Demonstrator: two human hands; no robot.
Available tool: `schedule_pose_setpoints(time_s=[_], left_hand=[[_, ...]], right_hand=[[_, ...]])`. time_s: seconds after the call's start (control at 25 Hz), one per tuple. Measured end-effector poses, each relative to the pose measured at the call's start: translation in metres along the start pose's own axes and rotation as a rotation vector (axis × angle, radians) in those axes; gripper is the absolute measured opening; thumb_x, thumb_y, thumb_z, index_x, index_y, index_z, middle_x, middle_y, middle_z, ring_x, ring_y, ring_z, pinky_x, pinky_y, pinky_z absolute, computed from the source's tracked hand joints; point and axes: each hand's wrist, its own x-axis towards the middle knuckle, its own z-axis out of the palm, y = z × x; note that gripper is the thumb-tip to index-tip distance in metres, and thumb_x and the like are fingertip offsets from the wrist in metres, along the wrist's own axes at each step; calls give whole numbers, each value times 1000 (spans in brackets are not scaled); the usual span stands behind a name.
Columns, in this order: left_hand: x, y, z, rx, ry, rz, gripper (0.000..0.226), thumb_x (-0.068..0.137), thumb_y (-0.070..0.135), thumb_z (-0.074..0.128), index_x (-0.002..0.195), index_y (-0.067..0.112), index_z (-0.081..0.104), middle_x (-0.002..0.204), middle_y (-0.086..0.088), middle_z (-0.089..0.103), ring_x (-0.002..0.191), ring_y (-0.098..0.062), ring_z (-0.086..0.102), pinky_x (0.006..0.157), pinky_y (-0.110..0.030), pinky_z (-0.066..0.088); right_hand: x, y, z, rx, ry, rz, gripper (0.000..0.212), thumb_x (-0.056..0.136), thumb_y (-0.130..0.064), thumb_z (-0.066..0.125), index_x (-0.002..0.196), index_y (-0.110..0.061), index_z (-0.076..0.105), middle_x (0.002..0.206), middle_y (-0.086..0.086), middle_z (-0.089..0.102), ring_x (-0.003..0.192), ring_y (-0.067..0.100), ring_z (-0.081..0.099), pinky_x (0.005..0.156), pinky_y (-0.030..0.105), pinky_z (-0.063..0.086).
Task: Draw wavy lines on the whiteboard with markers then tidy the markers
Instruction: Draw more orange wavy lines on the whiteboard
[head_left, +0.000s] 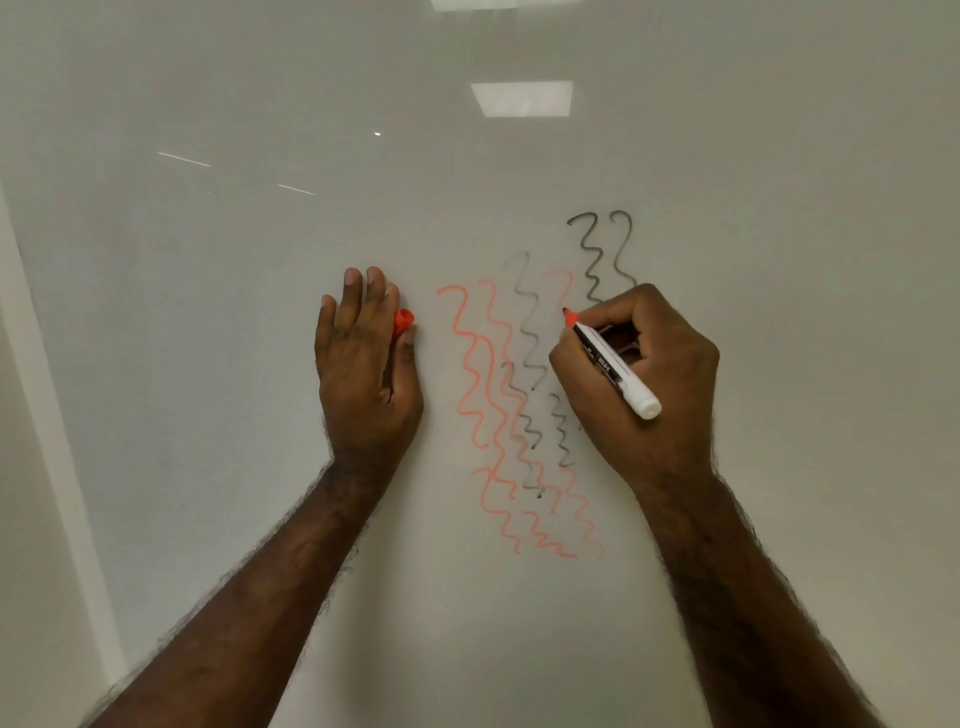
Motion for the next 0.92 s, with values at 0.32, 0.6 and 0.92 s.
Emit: schedule_pose_setpoints(time_s=[0.32,0.6,0.92], left_hand=[[-2,2,0,8,6,1,37,107,6,52,142,-7,55,152,-22,51,149,-37,41,122,-62,31],[-7,1,0,20,-4,5,38,105,3,56,142,-7,55,153,-23,50,149,-39,41,121,-63,31],[-14,0,-2,20,-30,8,39,106,4,54,143,-8,53,154,-25,47,150,-41,38,122,-63,29]], right_hand=[[-30,15,-14,-2,48,68,15,85,-10,79,92,-15,67,81,-8,68,73,10,68,65,26,57],[-55,32,-27,-36,61,133,17,83,-8,80,90,-15,66,79,-10,68,71,12,67,63,31,58],[-83,46,-35,-96,42,129,18,83,-6,81,87,-14,65,75,-8,66,64,14,65,58,36,56]])
